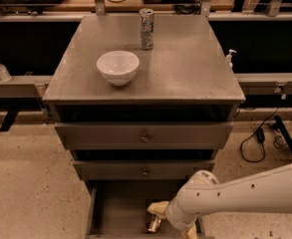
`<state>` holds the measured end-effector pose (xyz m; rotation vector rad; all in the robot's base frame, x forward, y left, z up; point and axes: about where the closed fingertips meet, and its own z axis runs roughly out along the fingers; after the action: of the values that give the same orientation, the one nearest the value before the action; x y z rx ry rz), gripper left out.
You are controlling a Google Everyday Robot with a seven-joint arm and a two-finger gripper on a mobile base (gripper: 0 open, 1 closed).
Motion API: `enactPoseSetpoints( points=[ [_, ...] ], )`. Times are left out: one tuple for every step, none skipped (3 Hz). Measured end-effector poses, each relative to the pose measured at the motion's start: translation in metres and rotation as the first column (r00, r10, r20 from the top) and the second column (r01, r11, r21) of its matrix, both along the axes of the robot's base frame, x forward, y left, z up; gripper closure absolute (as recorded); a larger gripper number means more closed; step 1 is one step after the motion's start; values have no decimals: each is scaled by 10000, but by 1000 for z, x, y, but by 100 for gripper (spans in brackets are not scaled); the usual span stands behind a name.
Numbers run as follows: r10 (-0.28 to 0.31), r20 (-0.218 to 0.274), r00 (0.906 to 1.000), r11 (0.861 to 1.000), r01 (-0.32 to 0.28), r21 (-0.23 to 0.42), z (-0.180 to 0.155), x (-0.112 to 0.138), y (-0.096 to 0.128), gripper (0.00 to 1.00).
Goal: Pick orange can from bottom drawer and place on counter
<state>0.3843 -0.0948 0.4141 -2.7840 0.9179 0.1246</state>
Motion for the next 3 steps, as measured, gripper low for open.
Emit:
enactPoseSetpoints(
  points=[
    [343, -419, 9985, 9993, -337, 147, -24, 14, -1, 0],
    [2181, -313, 9754, 9748, -2162, 550, -78, 44, 11, 0],
    [2584, -201, 9658, 9646, -2568, 594, -78, 43, 11, 0]
  ],
)
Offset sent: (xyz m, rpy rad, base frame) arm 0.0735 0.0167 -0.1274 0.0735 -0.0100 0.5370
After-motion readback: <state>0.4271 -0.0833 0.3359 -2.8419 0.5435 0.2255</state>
